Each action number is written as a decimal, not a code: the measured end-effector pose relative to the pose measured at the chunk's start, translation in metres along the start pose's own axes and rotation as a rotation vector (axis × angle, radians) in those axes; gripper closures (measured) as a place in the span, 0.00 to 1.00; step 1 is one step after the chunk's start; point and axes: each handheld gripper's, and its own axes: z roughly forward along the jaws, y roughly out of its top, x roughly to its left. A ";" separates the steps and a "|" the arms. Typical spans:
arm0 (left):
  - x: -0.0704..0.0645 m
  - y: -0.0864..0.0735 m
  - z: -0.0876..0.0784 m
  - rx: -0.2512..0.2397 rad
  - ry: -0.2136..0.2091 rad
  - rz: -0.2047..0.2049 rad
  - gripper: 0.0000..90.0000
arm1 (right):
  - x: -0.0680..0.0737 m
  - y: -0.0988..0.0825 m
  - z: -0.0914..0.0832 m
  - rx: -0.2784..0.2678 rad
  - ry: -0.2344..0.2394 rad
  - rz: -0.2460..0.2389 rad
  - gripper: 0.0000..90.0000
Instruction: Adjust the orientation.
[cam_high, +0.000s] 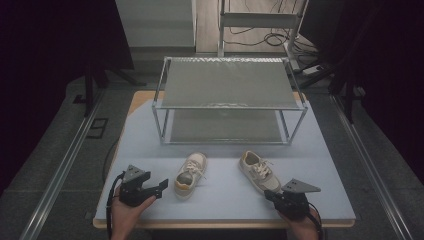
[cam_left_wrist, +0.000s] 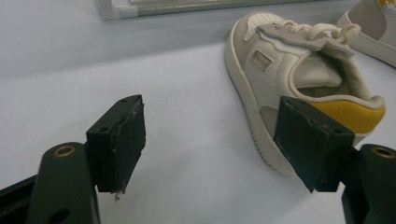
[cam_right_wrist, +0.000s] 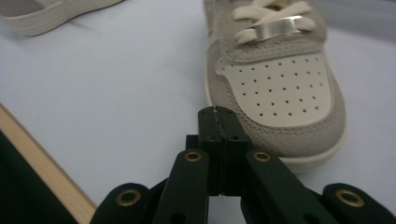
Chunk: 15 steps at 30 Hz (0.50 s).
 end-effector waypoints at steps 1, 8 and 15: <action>0.000 0.000 0.000 -0.002 -0.001 0.002 0.28 | -0.002 0.000 -0.001 0.000 -0.001 0.006 1.00; 0.001 -0.001 0.002 0.004 0.000 -0.002 0.28 | -0.026 -0.004 -0.009 -0.020 -0.053 0.070 1.00; 0.000 0.000 0.002 0.002 -0.004 0.001 0.28 | -0.036 -0.004 -0.010 -0.031 -0.089 0.079 1.00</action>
